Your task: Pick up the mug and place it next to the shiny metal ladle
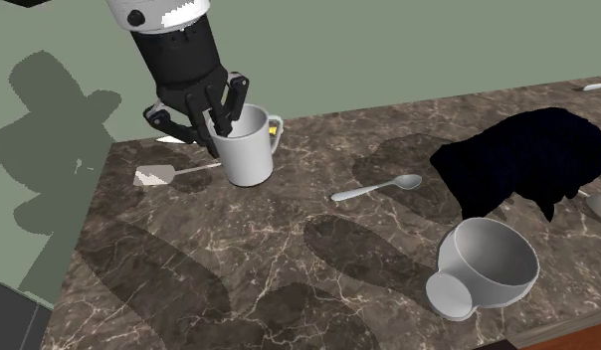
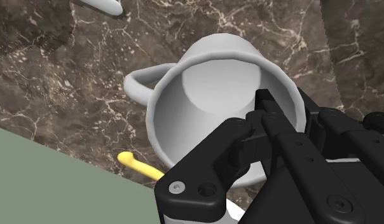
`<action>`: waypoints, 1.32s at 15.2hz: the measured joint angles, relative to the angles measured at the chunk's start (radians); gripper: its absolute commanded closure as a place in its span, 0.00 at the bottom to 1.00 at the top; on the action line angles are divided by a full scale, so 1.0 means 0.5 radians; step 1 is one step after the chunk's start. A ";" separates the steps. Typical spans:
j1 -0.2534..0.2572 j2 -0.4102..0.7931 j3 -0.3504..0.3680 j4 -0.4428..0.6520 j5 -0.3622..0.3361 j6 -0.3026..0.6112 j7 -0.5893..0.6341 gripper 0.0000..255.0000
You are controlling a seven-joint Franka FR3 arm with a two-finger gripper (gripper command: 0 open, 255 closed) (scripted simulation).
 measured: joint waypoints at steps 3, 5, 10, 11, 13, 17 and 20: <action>-0.001 -0.013 -0.002 0.066 0.002 -0.079 -0.009 1.00; 0.000 -0.028 -0.001 0.103 0.005 -0.130 -0.011 1.00; -0.010 -0.051 -0.012 0.191 0.006 -0.240 -0.040 1.00; -0.028 -0.071 -0.033 0.168 0.003 -0.235 -0.077 1.00; -0.068 -0.119 -0.082 0.128 -0.004 -0.236 -0.164 1.00; -0.149 -0.190 -0.185 0.056 -0.025 -0.221 -0.340 1.00; -0.213 -0.222 -0.269 0.005 -0.046 -0.192 -0.480 1.00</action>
